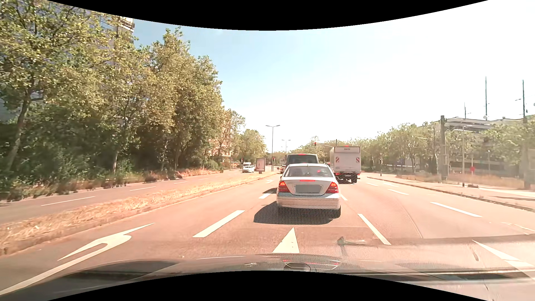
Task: Follow the waypoints while adhering to traffic rules and regulations
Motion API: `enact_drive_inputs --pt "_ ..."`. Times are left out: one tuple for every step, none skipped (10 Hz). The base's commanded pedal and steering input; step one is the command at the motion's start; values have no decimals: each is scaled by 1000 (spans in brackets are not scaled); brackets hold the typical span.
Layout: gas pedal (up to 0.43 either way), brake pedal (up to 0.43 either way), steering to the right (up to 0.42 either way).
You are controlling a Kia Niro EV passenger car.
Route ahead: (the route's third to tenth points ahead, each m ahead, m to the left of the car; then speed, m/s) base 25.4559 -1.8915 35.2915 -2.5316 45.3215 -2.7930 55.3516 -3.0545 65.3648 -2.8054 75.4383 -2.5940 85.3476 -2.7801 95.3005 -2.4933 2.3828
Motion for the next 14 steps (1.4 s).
enact_drive_inputs --pt "0 146 132" --pt "0 140 131" --pt "0 140 127" --pt "0 134 124" --pt "0 134 123" --pt "0 128 123" --pt "0 128 123" --pt "0 128 122" --pt "0 128 121" --pt "0 122 119" --pt "0 122 116" --pt "0 128 113" --pt "0 128 112" --pt "0 122 112"
